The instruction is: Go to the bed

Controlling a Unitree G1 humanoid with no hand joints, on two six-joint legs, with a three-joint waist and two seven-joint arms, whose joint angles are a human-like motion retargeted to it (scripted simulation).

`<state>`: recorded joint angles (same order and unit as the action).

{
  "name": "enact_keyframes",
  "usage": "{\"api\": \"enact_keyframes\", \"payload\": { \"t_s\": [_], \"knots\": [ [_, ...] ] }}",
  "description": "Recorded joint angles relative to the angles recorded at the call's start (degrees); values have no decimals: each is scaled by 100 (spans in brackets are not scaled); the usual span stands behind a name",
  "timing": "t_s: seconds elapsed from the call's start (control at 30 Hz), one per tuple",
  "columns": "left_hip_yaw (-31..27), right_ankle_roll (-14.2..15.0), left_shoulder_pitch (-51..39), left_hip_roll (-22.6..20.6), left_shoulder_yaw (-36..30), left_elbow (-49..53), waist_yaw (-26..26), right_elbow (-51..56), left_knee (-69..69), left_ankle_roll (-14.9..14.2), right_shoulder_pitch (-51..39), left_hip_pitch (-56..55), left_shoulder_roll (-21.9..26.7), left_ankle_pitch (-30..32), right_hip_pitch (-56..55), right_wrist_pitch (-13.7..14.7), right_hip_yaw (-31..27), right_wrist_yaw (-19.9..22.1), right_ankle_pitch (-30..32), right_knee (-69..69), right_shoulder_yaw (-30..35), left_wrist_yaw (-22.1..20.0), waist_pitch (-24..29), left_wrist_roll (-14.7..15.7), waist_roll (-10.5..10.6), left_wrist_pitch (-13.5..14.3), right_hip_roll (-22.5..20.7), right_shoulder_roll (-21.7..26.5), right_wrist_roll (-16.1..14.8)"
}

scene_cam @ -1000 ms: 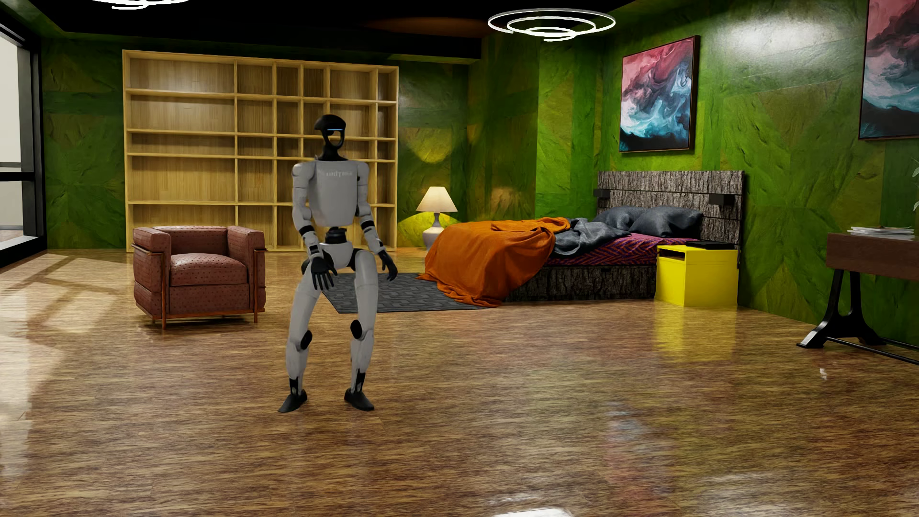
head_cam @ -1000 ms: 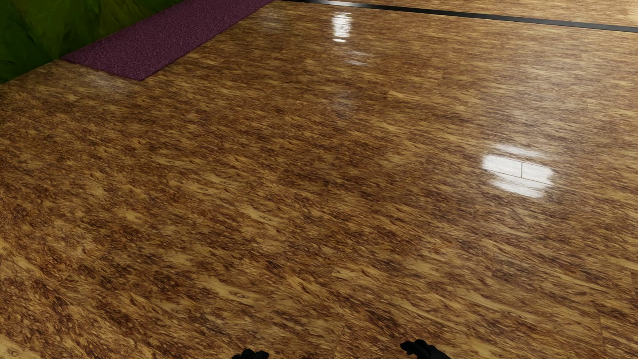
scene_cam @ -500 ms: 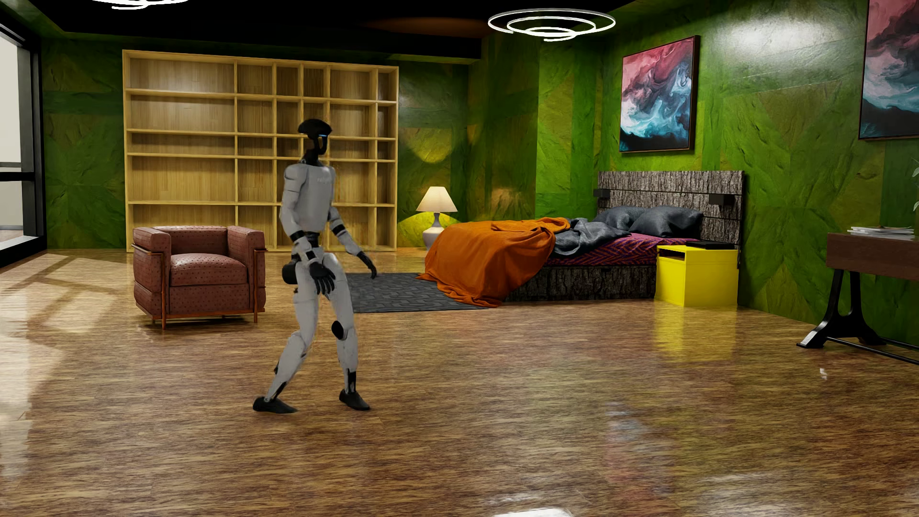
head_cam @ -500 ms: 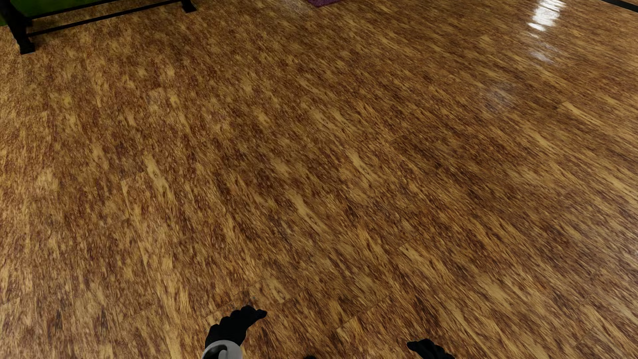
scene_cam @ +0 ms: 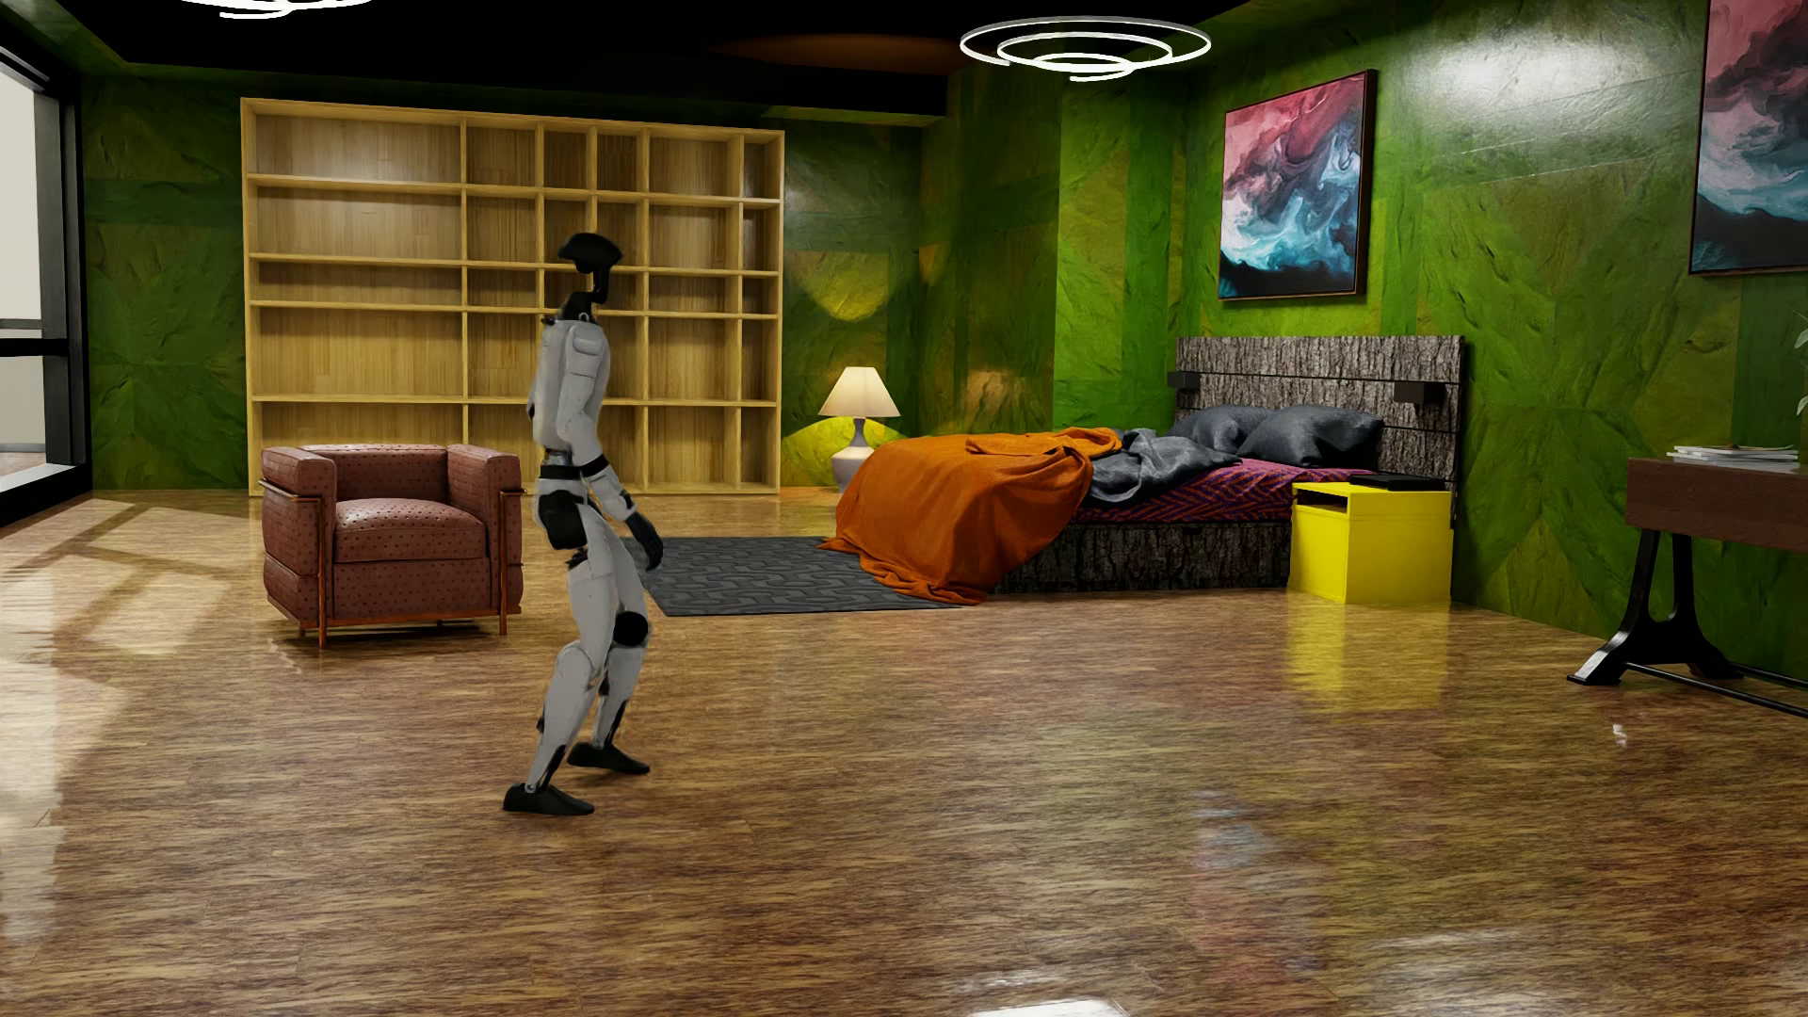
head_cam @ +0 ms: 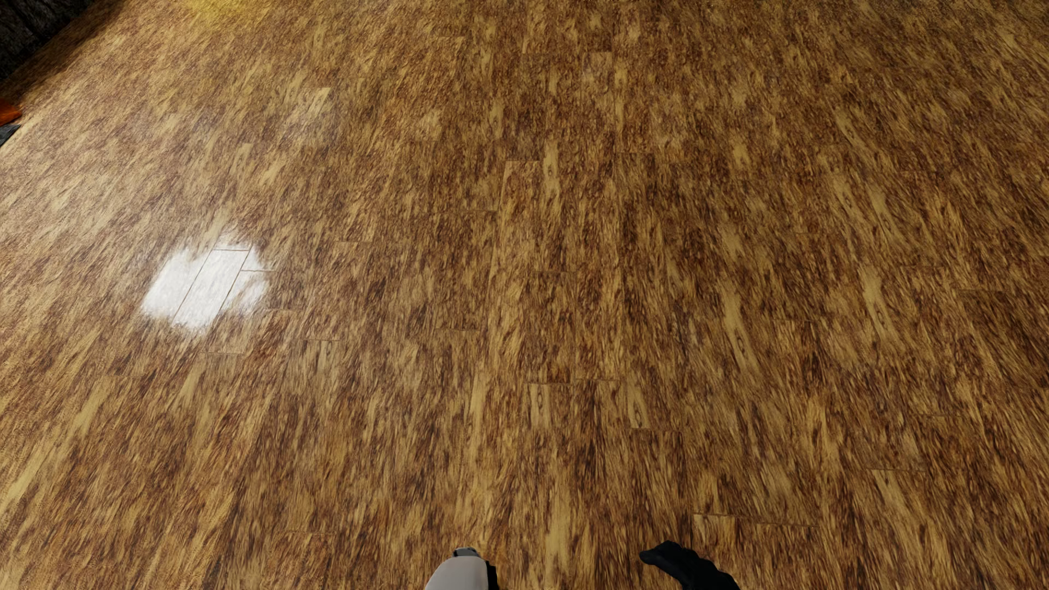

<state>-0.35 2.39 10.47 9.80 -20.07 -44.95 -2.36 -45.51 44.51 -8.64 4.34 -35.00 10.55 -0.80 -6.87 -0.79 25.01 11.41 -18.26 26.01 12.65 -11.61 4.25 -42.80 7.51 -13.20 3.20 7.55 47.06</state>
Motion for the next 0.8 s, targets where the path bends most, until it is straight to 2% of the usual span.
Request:
{"api": "enact_keyframes", "payload": {
  "t_s": [0.07, 0.17, 0.23, 0.27, 0.3, 0.37, 0.4, 0.47, 0.5, 0.53, 0.57, 0.6, 0.63, 0.67, 0.7, 0.73, 0.77, 0.8],
  "knots": [
    [-28, 144, 155, 377, 21, 98, -10, 132, 18, 112, -36, 64, -6, -36, 177, -44, 441, 27, 39, -78, 126, 62, -28, 79, -19, -5, 198, -111, -20],
    [-36, 412, 272, 964, 121, 132, -34, 490, -759, 288, -74, 244, -78, -104, 550, -144, 1092, 69, 130, -368, 276, 139, -105, 66, -81, -133, 427, -278, -213],
    [333, 629, 299, 1403, 274, 140, -56, 717, -1343, 554, -145, 297, -124, -244, 823, -142, 1527, 52, 230, -625, 401, 85, -176, 32, -115, -211, 519, -300, -340],
    [693, 757, 277, 1594, 333, 121, -70, 815, -1479, 510, -168, 288, -151, -284, 953, -146, 1761, 48, 278, -726, 434, 81, -218, 17, -123, -228, 579, -278, -400],
    [934, 904, 224, 1597, 356, 72, -96, 901, -1432, 474, -156, 252, -178, -277, 1099, -163, 2005, 50, 316, -804, 414, 110, -255, -12, -138, -233, 673, -243, -481],
    [782, 1170, 84, 1029, 351, -65, -170, 1005, -1255, 521, -28, 150, -268, -238, 1412, -236, 2465, 47, 456, -811, 239, 198, -288, -86, -237, -220, 1036, -141, -702],
    [760, 1180, 38, 698, 377, -96, -204, 1011, -1173, 438, 50, 182, -344, -308, 1529, -304, 2594, 13, 589, -714, 156, 217, -282, -91, -319, -193, 1298, -56, -780],
    [888, 1209, 50, 10, 524, -54, -276, 964, -1228, 490, 195, 447, -522, -474, 1724, -433, 2694, -138, 1112, -354, 47, 136, -263, -31, -536, -73, 2031, 174, -689],
    [967, 1084, 64, -330, 630, -45, -297, 920, -1305, 596, 260, 595, -615, -557, 1749, -497, 2638, -221, 1513, -46, 35, 57, -250, 7, -663, -26, 2475, 293, -582],
    [1039, 576, 69, -641, 734, -64, -317, 868, -1385, 709, 332, 739, -701, -640, 1712, -562, 2641, -309, 1891, 351, 24, -23, -226, 41, -791, 9, 2936, 395, -459],
    [1070, -77, 22, -953, 780, -126, -294, 818, -1450, 811, 380, 887, -760, -720, 1497, -640, 2306, -397, 2159, 932, 35, -86, -181, 42, -918, 37, 3371, 495, -379],
    [1001, -122, -66, -1282, 711, -212, -185, 818, -1498, 884, 460, 1046, -768, -793, 928, -690, 1171, -454, 2072, 1702, 11, -151, -108, -43, -1029, 89, 3458, 570, -334],
    [884, 212, -205, -1569, 529, -305, -67, 873, -1533, 937, 577, 1203, -731, -863, 252, -706, -137, -457, 1928, 2459, -72, -226, -31, -212, -1115, 166, 3197, 617, -337],
    [771, 396, -389, -1795, 326, -457, 2, 977, -1579, 970, 739, 1354, -663, -925, -269, -738, -973, -382, 1819, 3094, -179, -331, 27, -409, -1186, 324, 2938, 584, -365],
    [656, 443, -601, -1985, 146, -565, 46, 1102, -1651, 990, 920, 1515, -602, -978, -674, -747, -1392, -304, 1749, 3573, -317, -410, 70, -569, -1253, 472, 2811, 538, -417],
    [530, 338, -803, -2156, 37, -598, 93, 1227, -1732, 1004, 1102, 1683, -560, -1035, -1026, -741, -1575, -248, 1681, 3906, -442, -472, 102, -654, -1317, 604, 2781, 481, -464],
    [401, 95, -972, -2314, 17, -529, 153, 1335, -1778, 1013, 1267, 1841, -544, -1103, -1385, -723, -1689, -229, 1457, 4100, -527, -557, 131, -649, -1377, 724, 2713, 431, -491],
    [277, 67, -1122, -2445, 71, -365, 218, 1457, -1793, 1018, 1446, 1988, -565, -1178, -1725, -704, -1809, -252, 1199, 4148, -575, -668, 154, -570, -1425, 825, 2538, 385, -475]
  ]
}}
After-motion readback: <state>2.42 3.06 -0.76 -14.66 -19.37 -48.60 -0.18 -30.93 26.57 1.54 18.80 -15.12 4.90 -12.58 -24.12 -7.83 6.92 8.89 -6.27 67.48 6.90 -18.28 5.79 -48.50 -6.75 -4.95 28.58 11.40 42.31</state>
